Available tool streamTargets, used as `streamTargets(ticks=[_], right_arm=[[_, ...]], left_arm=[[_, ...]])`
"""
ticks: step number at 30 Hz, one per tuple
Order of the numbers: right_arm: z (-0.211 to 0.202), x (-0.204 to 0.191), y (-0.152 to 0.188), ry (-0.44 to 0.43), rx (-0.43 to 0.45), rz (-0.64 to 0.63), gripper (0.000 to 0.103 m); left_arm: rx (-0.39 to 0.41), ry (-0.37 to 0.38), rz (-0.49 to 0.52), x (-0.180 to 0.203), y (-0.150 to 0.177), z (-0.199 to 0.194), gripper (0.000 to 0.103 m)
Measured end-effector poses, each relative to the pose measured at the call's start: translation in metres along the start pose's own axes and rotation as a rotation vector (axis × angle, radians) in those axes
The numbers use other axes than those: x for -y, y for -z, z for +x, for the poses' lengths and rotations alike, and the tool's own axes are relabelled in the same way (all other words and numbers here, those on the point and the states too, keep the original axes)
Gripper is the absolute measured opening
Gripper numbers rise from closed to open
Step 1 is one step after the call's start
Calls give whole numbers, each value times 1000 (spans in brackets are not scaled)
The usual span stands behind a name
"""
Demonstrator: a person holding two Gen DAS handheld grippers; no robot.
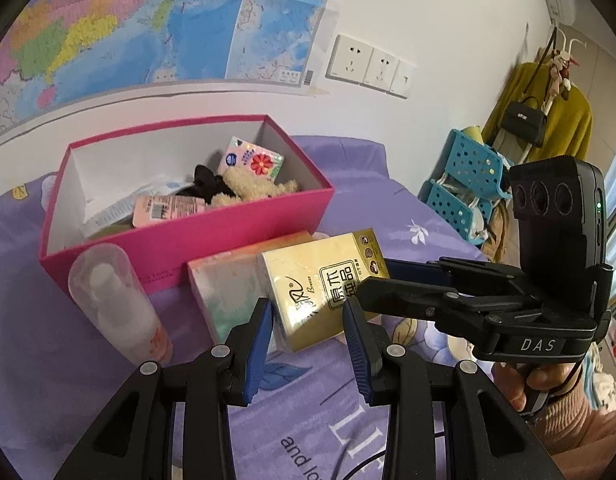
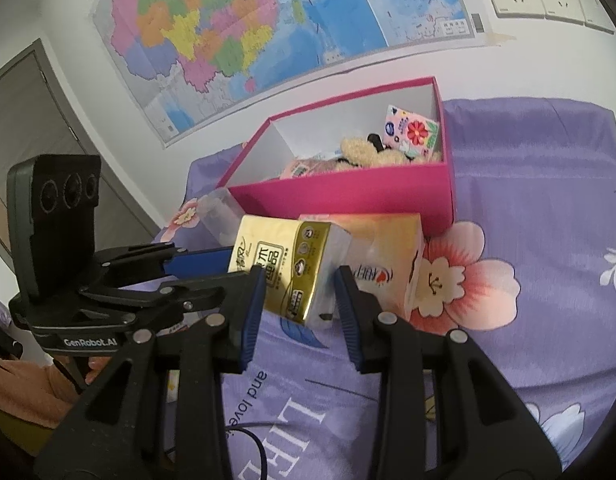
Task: Organize soft objects
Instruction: 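Lower the gold tissue pack into the box and open the right tool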
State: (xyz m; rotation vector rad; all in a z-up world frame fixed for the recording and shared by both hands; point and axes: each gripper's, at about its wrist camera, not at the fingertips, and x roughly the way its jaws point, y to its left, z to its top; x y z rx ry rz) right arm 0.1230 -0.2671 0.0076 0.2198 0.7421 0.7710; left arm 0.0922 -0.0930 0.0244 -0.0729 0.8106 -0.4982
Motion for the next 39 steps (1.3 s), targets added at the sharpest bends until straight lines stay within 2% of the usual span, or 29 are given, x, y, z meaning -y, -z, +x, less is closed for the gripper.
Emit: streamTargets(ticks=[15, 25, 39], right_arm=[[7, 1, -52, -17, 63, -47, 39], [28, 6, -85, -5, 81, -61, 39], [67, 27, -118, 11, 31, -19, 39]], left_arm=[[50, -33, -8, -17, -45, 0, 35], [43, -63, -42, -39, -73, 12, 35], [3, -139, -71, -64, -106, 40, 35]])
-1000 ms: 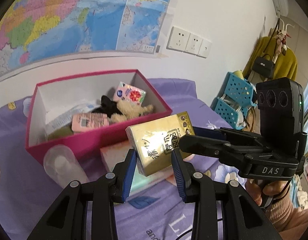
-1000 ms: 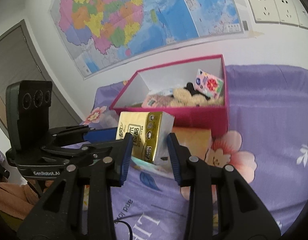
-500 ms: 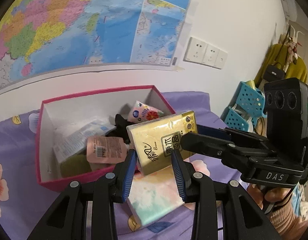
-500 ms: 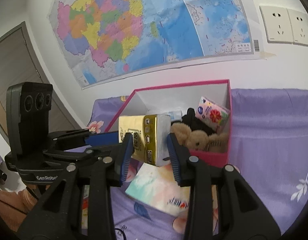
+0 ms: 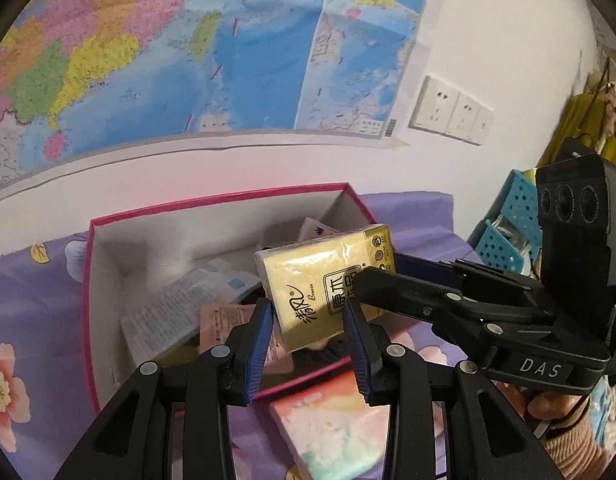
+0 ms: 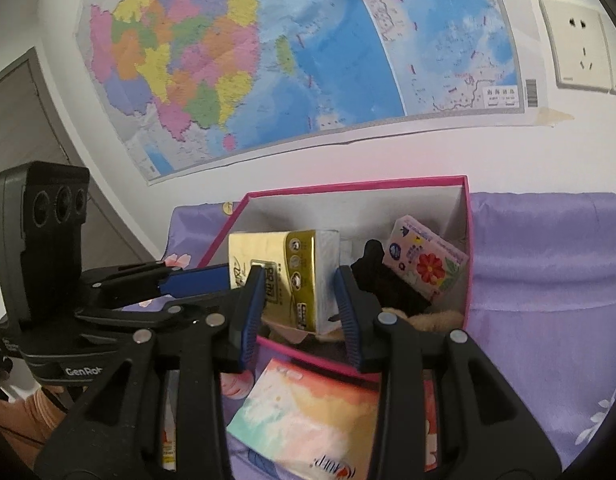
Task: Organize soft objects
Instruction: 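Lower the gold tissue pack into the box and open the right tool, then move the right tool to the white packet with a red label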
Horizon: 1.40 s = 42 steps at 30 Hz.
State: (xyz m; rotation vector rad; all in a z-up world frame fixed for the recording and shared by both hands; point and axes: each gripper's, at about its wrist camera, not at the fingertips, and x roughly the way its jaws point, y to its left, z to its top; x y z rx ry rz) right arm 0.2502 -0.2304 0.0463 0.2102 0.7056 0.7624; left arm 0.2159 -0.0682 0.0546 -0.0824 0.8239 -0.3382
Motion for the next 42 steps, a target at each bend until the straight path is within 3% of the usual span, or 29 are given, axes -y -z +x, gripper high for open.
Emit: streamTargets(ticks=[13, 24, 29, 34, 39, 42], right_arm=[[33, 32, -5, 48, -36, 97, 38], [15, 30, 9, 99, -17, 71, 38], [-9, 18, 22, 42, -1, 56, 38], [-35, -11, 48, -60, -24, -10, 38], [-44, -38, 87, -188, -131, -44, 40], [-42, -50, 110, -214, -194, -65, 40]], left_arm=[[-83, -34, -63, -9, -13, 28, 35], [16, -47, -38, -15, 3, 1, 38], [81, -2, -18, -14, 21, -36, 39], [146, 2, 18, -19, 53, -81, 48], [109, -27, -6, -39, 95, -98, 51], [55, -58, -39, -51, 122, -96, 51]])
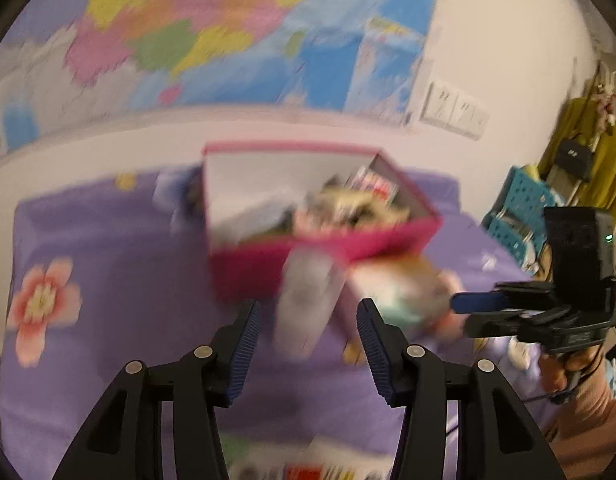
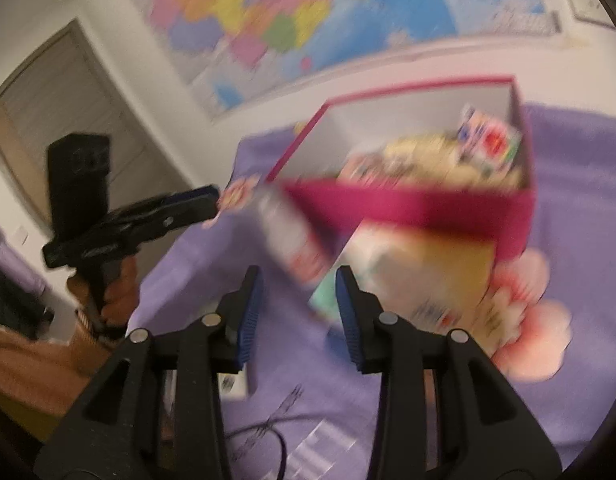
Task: Organize soft objects
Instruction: 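Move the right tool to the white packet with a red label, then grasp the white red-labelled packet with the right tool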
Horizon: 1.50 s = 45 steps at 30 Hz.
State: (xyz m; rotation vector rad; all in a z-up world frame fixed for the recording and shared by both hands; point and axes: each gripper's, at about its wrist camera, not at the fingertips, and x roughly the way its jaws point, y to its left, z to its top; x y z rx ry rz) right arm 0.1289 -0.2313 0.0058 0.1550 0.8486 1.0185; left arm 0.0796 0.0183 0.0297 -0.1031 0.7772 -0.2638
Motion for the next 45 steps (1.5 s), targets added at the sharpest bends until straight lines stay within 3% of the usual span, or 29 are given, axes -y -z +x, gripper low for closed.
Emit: streamTargets(ticks=[9, 14, 18, 25, 32, 42, 45], right_arm=[[55, -27, 50, -104, -209, 15, 41], [83, -53, 62, -173, -277, -14, 41], [104, -67, 66, -207, -310, -22, 41], [116, -72, 56, -189, -281, -2, 41], [113, -67, 55, -85, -233, -4, 41], [115, -57, 53, -78, -183, 50, 39], [113, -52, 52, -54, -169, 59, 30]], left_arm=[[-117, -39, -163, -45, 65, 1, 51], [-160, -73, -226, -66, 88, 3, 51], [-186, -52, -262, -77, 99, 6, 51], [-213, 28, -258, -72, 108, 8, 51], [-240, 154, -263, -58, 112, 11, 51], [-229, 186, -270, -52, 114, 14, 50], [-227, 182, -264, -51, 113, 17, 50]])
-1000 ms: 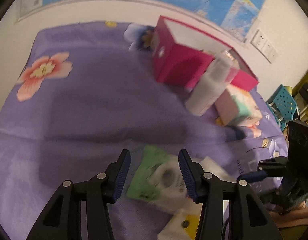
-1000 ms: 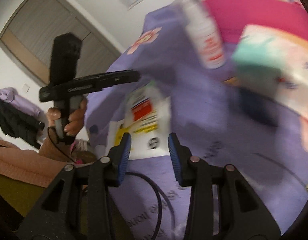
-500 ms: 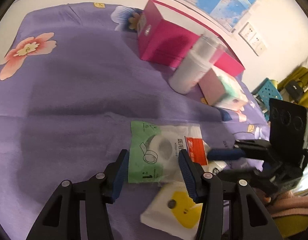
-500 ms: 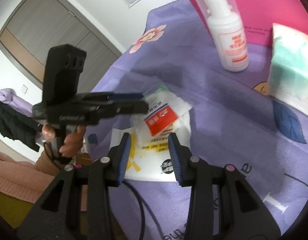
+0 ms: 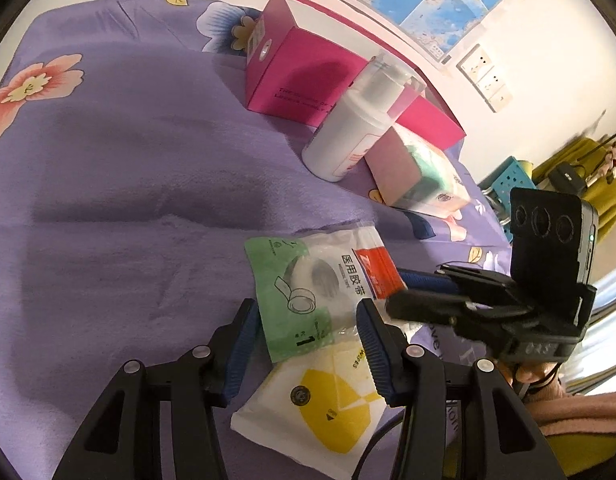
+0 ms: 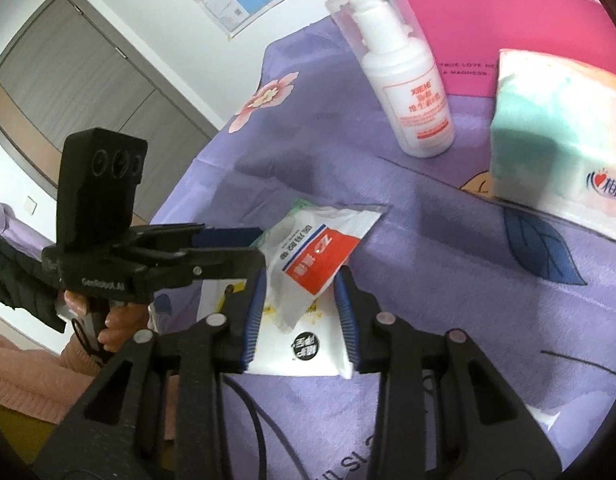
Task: Organize soft objects
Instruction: 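Grasp the white red-labelled packet with the right tool, then lift the white red-labelled packet toward the pink box with the right tool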
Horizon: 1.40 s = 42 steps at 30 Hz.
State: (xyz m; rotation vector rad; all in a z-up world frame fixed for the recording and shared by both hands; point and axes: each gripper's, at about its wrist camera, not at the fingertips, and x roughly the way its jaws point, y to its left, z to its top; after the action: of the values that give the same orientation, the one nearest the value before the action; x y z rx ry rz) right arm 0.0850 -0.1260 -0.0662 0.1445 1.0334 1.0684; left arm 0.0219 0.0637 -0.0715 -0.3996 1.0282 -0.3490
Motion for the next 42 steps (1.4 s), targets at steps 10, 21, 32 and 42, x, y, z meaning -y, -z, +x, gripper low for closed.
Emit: streamTargets(ticks=[10, 21, 32, 42], right_arm=[[-6, 1, 2, 55, 30, -52, 12], [-23, 5, 3, 49, 71, -30, 12], [-73, 0, -1, 70, 175, -52, 12], [-116, 3, -11, 110, 274, -70, 12]], left_arm=[[-2, 9, -8, -3, -6, 3, 52], [18, 45, 19, 17, -13, 3, 44], [96, 60, 152, 65, -35, -14, 44], [146, 59, 251, 103, -62, -22, 44]])
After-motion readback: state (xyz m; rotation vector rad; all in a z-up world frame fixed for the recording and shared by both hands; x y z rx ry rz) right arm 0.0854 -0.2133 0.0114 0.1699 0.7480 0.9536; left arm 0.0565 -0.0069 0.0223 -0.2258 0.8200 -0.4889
